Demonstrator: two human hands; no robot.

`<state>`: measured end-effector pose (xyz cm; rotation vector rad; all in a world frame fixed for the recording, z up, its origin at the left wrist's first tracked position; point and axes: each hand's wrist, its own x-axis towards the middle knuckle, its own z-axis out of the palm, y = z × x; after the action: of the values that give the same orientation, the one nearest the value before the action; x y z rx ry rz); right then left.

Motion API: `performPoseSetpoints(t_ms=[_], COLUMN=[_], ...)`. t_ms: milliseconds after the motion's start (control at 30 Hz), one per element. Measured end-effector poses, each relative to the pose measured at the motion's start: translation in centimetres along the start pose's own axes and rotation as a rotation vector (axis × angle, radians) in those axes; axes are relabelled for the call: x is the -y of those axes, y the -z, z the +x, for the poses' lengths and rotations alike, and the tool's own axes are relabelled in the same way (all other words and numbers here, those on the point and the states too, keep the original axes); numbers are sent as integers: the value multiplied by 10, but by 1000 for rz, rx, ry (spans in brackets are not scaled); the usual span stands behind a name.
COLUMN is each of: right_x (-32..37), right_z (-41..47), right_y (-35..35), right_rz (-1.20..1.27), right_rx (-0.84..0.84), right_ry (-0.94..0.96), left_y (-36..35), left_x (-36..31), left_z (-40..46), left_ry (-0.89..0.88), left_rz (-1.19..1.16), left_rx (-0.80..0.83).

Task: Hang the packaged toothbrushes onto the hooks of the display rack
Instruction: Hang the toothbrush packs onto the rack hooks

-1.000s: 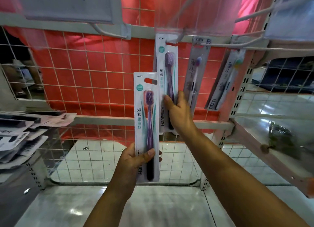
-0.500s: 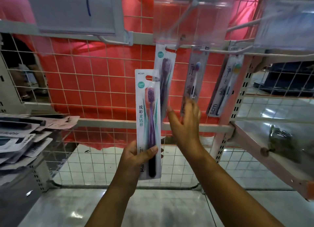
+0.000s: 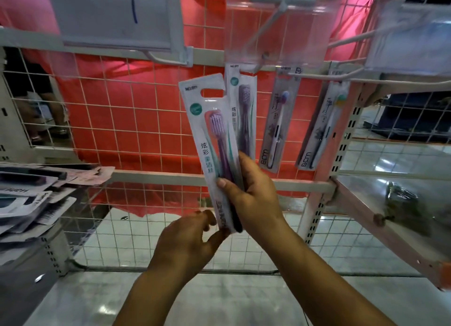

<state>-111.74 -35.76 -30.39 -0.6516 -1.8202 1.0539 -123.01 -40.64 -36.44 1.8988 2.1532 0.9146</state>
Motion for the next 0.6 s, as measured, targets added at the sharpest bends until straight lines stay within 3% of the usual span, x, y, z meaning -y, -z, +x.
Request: performPoseSetpoints(t_ms=[67, 333, 500, 600], right_x=[5, -6, -15, -14], right_z=[7, 10, 29, 50], right_y=[1, 13, 14, 16], right_rz=[-22, -10, -259, -242], right_rx=[-36, -349, -377, -352], right_ry=[45, 130, 150, 63], left_y=[0, -12, -18, -18], left_x=[6, 24, 28, 26], left_z=[0, 3, 4, 2], left_ry=[-8, -22, 2, 10], left_rz=[222, 257, 230, 210], left_rx=[-58, -55, -37, -5])
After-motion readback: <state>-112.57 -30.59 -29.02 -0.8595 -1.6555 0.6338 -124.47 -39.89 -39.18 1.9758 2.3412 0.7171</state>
